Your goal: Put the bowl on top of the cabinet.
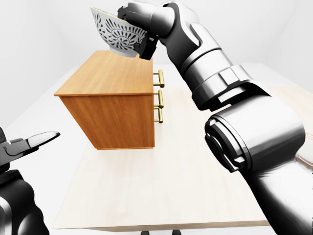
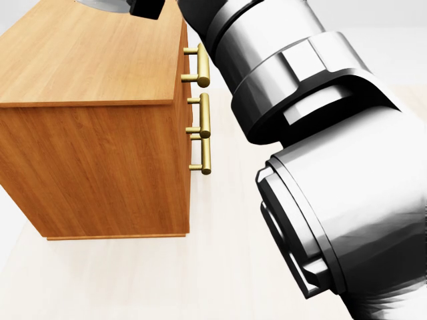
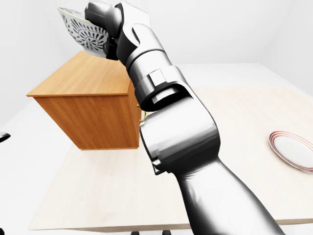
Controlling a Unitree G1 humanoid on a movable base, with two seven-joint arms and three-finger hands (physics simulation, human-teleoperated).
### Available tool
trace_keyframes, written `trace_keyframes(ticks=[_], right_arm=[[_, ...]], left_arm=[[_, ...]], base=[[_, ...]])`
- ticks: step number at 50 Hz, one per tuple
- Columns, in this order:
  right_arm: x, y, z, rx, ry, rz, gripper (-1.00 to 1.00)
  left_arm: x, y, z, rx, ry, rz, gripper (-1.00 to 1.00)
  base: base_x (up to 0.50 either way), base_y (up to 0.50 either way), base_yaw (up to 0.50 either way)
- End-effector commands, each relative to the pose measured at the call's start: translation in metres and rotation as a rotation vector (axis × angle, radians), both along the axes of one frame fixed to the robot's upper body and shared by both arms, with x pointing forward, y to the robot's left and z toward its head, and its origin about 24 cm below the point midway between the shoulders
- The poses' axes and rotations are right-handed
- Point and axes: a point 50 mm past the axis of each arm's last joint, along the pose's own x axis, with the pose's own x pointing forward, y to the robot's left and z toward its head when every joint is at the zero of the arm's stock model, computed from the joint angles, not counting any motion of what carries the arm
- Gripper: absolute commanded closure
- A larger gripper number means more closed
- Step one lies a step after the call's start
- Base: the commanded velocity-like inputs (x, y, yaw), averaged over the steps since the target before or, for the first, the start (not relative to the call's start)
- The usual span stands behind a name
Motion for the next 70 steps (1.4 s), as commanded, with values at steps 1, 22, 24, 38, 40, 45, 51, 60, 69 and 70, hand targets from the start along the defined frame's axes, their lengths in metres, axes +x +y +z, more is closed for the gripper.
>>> trace_keyframes(ticks=[1,22,24,38,40,45,51,60,69,70], right_arm=[[0.0,0.006,-0.007,-0.007,0.015,0.018,1.0],[0.008,0.002,-0.03,-0.119,0.027,-0.033,1.0],[0.01,-0.001,-0.033,-0.155,0.011,-0.055,1.0],[0.016,-0.005,-0.055,-0.252,0.027,-0.094,1.0],[0.016,-0.004,-0.057,-0.257,0.034,-0.093,1.0],[0.017,-0.005,-0.062,-0.255,0.05,-0.09,1.0],[0.018,-0.004,-0.065,-0.256,0.057,-0.089,1.0],[0.019,-0.006,-0.072,-0.256,0.072,-0.093,1.0],[0.02,-0.007,-0.071,-0.255,0.067,-0.097,1.0],[0.02,-0.007,-0.071,-0.251,0.068,-0.096,1.0]], left_arm=[[0.0,0.001,0.0,-0.002,0.0,0.0,-1.0],[0.0,0.001,-0.001,-0.007,0.003,-0.001,-1.0],[0.0,0.001,-0.001,-0.007,0.003,-0.001,-1.0],[0.001,0.001,-0.002,-0.009,0.011,-0.003,-1.0],[0.001,0.001,-0.003,-0.01,0.011,-0.002,-1.0],[0.002,0.001,-0.003,-0.01,0.014,-0.002,-1.0],[0.001,0.001,-0.003,-0.01,0.014,-0.003,-1.0],[0.001,0.0,-0.003,-0.009,0.01,-0.004,-1.0],[0.0,0.001,-0.002,-0.009,0.007,-0.002,-1.0],[0.0,0.001,-0.002,-0.009,0.008,-0.003,-1.0]], base=[[0.0,0.0,0.0],[0.0,0.0,0.0],[0.0,0.0,0.0],[0.0,0.0,0.0],[0.0,0.0,0.0],[0.0,0.0,0.0],[0.0,0.0,0.0],[0.0,0.0,0.0],[0.0,0.0,0.0],[0.0,0.0,0.0]])
